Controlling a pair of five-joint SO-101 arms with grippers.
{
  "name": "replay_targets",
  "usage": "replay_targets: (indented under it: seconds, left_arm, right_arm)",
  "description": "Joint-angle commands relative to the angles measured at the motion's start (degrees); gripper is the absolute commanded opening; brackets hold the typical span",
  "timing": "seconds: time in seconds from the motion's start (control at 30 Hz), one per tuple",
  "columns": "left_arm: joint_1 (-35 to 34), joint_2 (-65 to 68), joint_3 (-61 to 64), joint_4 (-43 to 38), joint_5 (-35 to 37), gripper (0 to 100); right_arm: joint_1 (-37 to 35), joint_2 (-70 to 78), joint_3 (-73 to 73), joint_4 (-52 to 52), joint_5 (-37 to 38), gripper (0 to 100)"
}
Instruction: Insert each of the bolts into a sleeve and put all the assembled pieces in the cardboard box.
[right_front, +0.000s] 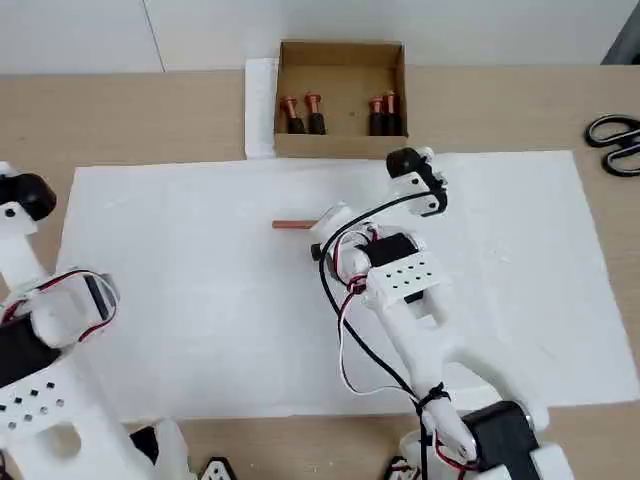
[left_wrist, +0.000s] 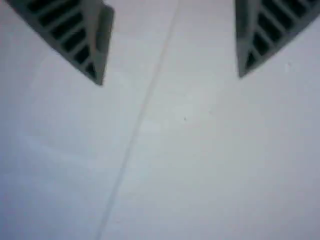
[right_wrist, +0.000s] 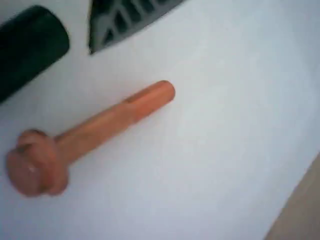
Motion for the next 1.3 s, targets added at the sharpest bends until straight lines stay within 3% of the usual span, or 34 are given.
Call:
replay_targets:
  seconds: [0.0, 1.13, 1.27]
  left_arm:
    - [-0.09, -0.88, -0.22, 0.44, -0.18, 17]
    - [-0.09, -0.88, -0.22, 0.44, -0.18, 17]
    - [-0.09, -0.88, -0.22, 0.35, -0.18, 17]
  right_arm:
    - [-0.22, -2.33, 0.18, -1.27, -0.79, 16.1]
    - [0.04, 10.07, -0.88, -8.66, -0.88, 16.0]
    - [0.04, 10.07, -0.88, -8.66, -0.88, 8.7]
